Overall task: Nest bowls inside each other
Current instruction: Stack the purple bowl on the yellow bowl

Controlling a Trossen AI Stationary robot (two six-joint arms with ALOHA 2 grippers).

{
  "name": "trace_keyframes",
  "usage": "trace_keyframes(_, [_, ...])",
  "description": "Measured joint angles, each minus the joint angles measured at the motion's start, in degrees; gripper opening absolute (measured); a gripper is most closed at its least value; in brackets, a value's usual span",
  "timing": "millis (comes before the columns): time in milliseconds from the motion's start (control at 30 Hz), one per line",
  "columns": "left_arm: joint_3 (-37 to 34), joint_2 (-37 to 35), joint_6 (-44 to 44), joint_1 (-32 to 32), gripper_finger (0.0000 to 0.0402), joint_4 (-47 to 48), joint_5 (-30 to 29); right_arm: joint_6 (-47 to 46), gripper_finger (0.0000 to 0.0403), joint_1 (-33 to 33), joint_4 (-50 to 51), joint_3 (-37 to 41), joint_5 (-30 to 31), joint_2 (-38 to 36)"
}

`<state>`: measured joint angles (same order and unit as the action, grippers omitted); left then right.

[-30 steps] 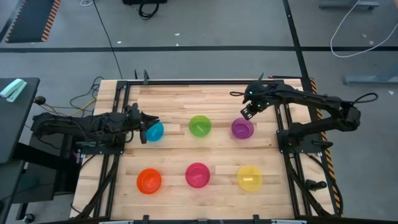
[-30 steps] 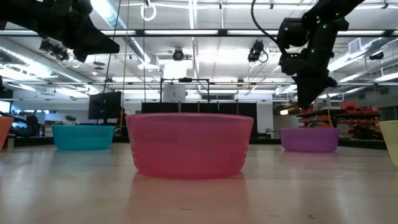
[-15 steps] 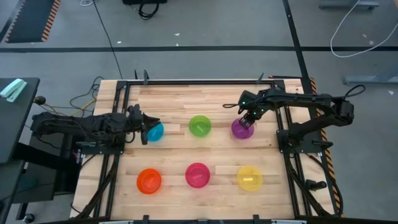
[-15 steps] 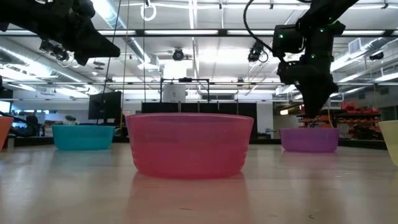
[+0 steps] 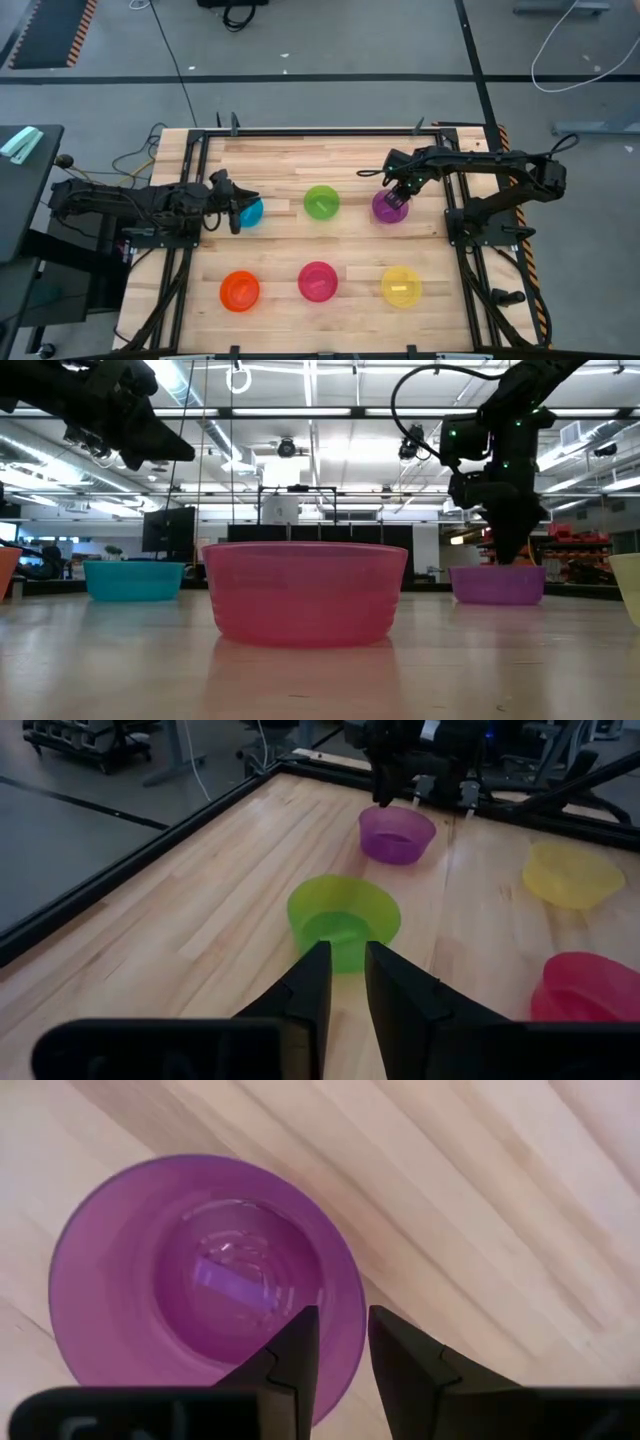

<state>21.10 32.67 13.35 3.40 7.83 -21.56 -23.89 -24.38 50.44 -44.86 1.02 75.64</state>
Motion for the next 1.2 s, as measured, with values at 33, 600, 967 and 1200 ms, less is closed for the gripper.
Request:
trace_keyframes(33, [0.0,0.0,0.0,0.0,0.0072,0.0,0.0,0.0,0.0099,0.0,-0.1,0.0,0.0,0.0])
trace_keyframes(600, [0.0,0.3,0.7,0.0,0.0079,0.1,0.0,1.5,0.0099,-1.7,-3.1,0.0,0.7,5.0])
trace_keyframes(967, [0.0,0.3,0.7,0.0,0.0082,0.2,0.0,4.1,0.0099,-1.7,-5.2,0.0,0.6,7.9])
trace_keyframes(1200, [0.0,0.3,0.8,0.0,0.0076,0.2,0.0,4.1,0.0058,-1.7,-5.5,0.0,0.6,7.7])
